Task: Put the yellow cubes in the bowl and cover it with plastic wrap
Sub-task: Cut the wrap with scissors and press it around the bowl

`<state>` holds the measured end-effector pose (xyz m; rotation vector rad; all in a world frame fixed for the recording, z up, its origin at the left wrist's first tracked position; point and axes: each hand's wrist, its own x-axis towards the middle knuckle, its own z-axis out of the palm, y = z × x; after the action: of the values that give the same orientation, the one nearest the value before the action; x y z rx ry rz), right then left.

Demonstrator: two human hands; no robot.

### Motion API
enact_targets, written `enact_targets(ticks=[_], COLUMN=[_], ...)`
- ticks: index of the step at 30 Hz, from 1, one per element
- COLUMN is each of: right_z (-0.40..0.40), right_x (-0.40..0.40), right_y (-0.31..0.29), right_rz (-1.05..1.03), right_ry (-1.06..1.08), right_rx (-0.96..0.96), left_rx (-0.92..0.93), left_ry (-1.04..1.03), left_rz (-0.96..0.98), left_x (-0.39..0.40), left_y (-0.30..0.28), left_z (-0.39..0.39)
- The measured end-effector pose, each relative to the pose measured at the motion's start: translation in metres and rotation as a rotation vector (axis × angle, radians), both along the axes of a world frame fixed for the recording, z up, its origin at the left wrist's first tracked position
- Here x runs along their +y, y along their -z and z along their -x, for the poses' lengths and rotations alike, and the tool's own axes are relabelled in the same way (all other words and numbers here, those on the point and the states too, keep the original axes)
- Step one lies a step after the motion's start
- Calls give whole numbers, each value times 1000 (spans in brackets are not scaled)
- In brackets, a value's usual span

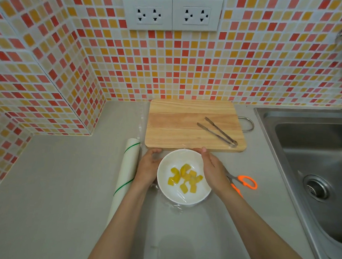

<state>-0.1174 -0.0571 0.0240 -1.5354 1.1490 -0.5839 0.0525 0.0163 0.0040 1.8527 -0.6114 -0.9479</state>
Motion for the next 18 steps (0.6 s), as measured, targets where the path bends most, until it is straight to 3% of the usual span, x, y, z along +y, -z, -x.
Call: enact_targets(ticks=[10, 14, 18], right_z=[-1, 6, 20], right_x=[11, 25, 13], right_y=[6, 10, -1], right_rz=[-104, -160, -18], right_ry=[142, 281, 269], right_rx=[-26, -125, -239], left_rx=[-332, -433, -417], left_ry=[32, 5, -79], left_rz=[-86, -27, 108], left_x=[2, 1, 4], left_y=[-2, -3, -16], left_z=[-4, 1, 3])
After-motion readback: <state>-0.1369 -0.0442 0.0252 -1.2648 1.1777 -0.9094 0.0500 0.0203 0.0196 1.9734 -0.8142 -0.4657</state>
